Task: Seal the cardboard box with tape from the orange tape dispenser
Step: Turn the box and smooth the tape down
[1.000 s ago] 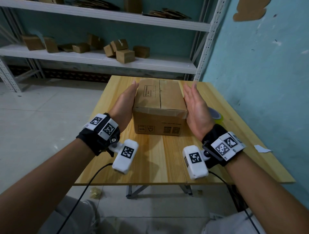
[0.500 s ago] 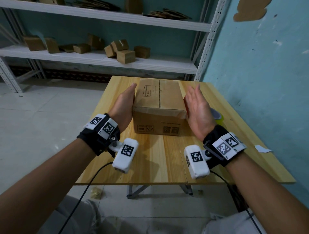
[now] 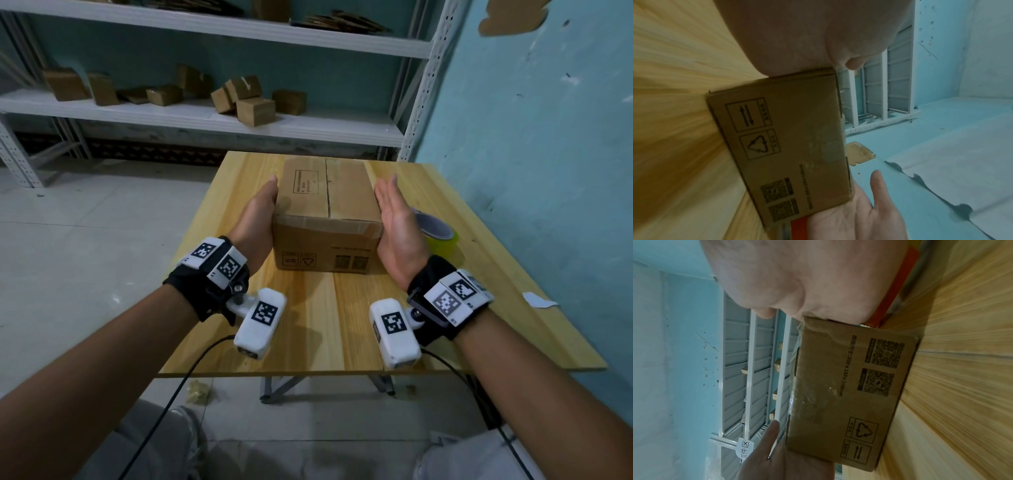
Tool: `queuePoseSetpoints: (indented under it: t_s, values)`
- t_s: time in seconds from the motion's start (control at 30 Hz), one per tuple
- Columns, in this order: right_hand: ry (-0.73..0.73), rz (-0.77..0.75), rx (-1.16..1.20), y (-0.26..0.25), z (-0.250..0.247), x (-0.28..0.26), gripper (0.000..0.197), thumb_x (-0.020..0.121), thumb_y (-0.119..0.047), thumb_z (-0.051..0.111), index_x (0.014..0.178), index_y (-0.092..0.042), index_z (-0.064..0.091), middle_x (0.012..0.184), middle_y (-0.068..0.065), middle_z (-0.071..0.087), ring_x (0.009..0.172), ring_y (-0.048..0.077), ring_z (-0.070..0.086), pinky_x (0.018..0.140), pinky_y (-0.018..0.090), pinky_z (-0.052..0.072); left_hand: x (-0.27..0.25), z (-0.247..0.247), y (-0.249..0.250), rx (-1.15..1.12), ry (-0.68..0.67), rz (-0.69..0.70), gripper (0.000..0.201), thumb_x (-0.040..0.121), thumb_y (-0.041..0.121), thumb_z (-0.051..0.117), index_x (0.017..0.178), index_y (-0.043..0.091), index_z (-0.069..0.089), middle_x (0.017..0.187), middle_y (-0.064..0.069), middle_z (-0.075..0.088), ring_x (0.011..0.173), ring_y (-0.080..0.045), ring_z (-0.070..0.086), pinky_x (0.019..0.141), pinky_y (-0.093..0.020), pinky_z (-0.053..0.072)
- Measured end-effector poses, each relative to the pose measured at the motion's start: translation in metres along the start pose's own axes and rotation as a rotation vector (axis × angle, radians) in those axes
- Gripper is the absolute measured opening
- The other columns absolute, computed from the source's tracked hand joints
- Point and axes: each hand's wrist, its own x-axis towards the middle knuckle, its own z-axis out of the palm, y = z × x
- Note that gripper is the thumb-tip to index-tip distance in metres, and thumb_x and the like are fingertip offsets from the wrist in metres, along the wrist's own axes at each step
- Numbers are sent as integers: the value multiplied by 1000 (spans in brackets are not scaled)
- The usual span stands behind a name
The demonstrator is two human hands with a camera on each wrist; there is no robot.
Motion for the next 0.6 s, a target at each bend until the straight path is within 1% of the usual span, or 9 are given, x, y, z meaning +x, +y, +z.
queuePoseSetpoints:
  t_s: [0.03,0.1,0.17,0.23,0.27,0.33,0.4,0.53,0.6]
  values:
    - [12,11,21,1,0,1,57,103,-56,21,150,-25,33,83,-41,58,97,-16,53,101,24,33,-1,1,0,1,11,3,36,104,40,20,90,31,51,82,16,64,85,-4,61,75,-25,44]
    - [32,19,27,3,0,3,55,103,-56,23,148,-27,36,85,-41,58,86,-17,54,102,25,33,-1,1,-1,13,24,7,37,104,41,18,89,32,50,83,15,64,88,-7,62,82,-28,45]
    - [46,20,16,6,-1,6,44,103,-56,24,134,-36,48,83,-40,61,78,-19,57,100,26,38,-2,1,-1,53,23,11,40,104,45,16,92,34,52,93,9,67,100,-14,62,96,-35,42]
    - [36,8,11,7,-1,7,32,103,-55,24,110,-42,52,76,-37,65,74,-18,61,91,25,41,-3,1,-2,80,27,-4,44,102,50,13,99,35,55,106,5,67,109,-17,60,106,-39,37]
    - [33,8,28,10,-3,10,32,103,-55,25,110,-41,52,78,-36,66,78,-17,62,94,26,41,-4,2,-2,88,32,-5,46,102,52,12,108,35,55,115,4,64,114,-17,57,110,-41,33]
    - [42,7,46,16,-5,15,49,101,-59,29,137,-32,48,109,-31,66,107,-8,59,111,35,36,-5,4,-2,91,76,12,52,102,52,11,136,29,42,131,1,55,125,-19,49,115,-44,26]
    - [50,17,51,20,-3,19,66,98,-64,34,153,-29,31,138,-19,54,132,7,46,119,42,27,-5,7,-2,89,120,24,58,101,53,11,149,23,24,145,-4,44,132,-22,42,117,-46,22]
    - [60,29,64,22,-1,20,69,96,-67,34,154,-30,28,124,-17,58,132,12,45,119,44,27,-3,11,-6,70,186,61,62,100,56,10,152,23,13,153,-7,33,138,-24,35,116,-46,22]
    - [65,21,57,21,1,17,78,90,-74,37,156,-32,24,144,-10,51,138,14,41,120,47,24,-2,12,-7,63,220,67,63,99,57,10,152,23,12,153,-8,32,138,-25,33,116,-48,22]
